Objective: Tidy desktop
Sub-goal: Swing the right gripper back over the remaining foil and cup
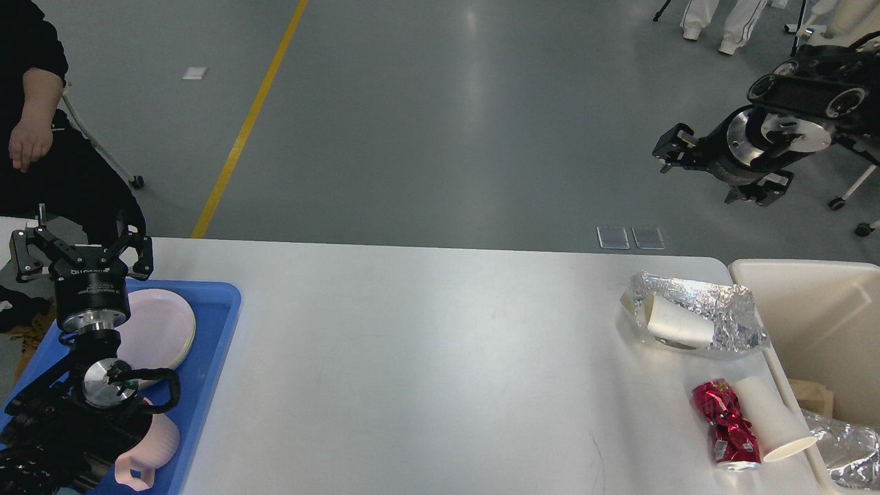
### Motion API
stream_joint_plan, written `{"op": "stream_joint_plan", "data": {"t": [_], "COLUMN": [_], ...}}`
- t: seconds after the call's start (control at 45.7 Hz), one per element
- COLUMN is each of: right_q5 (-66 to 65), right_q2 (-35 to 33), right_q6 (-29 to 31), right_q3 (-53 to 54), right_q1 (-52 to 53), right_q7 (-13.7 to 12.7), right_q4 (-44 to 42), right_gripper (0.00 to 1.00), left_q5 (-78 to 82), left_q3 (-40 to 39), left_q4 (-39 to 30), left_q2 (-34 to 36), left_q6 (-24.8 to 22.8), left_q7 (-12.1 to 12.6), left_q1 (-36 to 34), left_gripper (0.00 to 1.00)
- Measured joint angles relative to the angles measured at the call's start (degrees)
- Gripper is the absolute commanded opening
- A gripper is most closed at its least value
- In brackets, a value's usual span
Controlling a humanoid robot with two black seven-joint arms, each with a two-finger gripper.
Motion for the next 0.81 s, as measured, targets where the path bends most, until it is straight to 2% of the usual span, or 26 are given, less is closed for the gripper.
{"op": "stream_joint_plan", "data": {"t": [0.197, 0.438, 0.613, 0.81], "right_q5": [0.08, 2.14, 2.27, 1.79], "right_q2": [-0.04, -4.85, -7.22, -8.14], "right_q6": [5.98, 17.95, 18.99, 17.61], "right_q3": [-0.47, 4.61, 6.35, 6.6], "right_q1": [9.55, 15.22, 13.78, 3.32], "right_q7": [0.1, 0.2, 0.2, 0.19], "right_q4": [9.6, 13.28, 12.64, 10.3], "right_gripper": [1.0, 1.0, 1.0, 1.0], "left_q5": [0.0, 0.0, 0.0, 0.0], "left_q3": [0.0, 0.0, 0.0, 0.0], "left_q4": [0.0, 0.0, 0.0, 0.0], "left_q2": [0.0, 0.0, 0.0, 0.0], "left_q6": [0.0, 0.0, 0.0, 0.0], "left_q7": [0.0, 0.0, 0.0, 0.0], "left_q1": [0.0, 0.0, 0.0, 0.0], "left_gripper": [0.96, 0.96, 0.96, 0.96]}}
